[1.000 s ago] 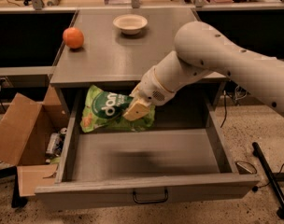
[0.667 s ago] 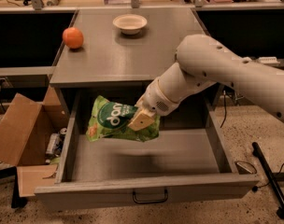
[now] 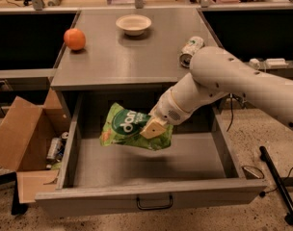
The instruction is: Place green rice chip bag into top drawer
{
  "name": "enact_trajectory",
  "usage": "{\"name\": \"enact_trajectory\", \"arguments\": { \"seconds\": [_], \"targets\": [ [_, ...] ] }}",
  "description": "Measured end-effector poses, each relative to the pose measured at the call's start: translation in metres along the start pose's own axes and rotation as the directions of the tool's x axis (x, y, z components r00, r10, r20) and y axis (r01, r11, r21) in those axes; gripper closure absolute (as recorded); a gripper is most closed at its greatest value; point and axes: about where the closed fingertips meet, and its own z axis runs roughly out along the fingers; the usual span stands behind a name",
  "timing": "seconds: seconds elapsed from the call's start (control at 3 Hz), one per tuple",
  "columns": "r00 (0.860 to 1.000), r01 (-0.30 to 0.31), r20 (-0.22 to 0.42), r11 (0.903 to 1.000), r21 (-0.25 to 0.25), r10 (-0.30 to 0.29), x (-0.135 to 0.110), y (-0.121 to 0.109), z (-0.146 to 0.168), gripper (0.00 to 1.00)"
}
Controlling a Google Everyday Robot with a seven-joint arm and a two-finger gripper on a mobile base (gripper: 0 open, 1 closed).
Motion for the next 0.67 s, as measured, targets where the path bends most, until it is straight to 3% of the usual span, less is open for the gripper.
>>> {"name": "enact_trajectory", "arguments": {
  "seconds": [0.67],
  "targets": [
    [0.991, -0.130, 0.012, 0.9913, 0.019, 0.130, 0.062, -0.025, 0.006, 1.00]
  ]
}}
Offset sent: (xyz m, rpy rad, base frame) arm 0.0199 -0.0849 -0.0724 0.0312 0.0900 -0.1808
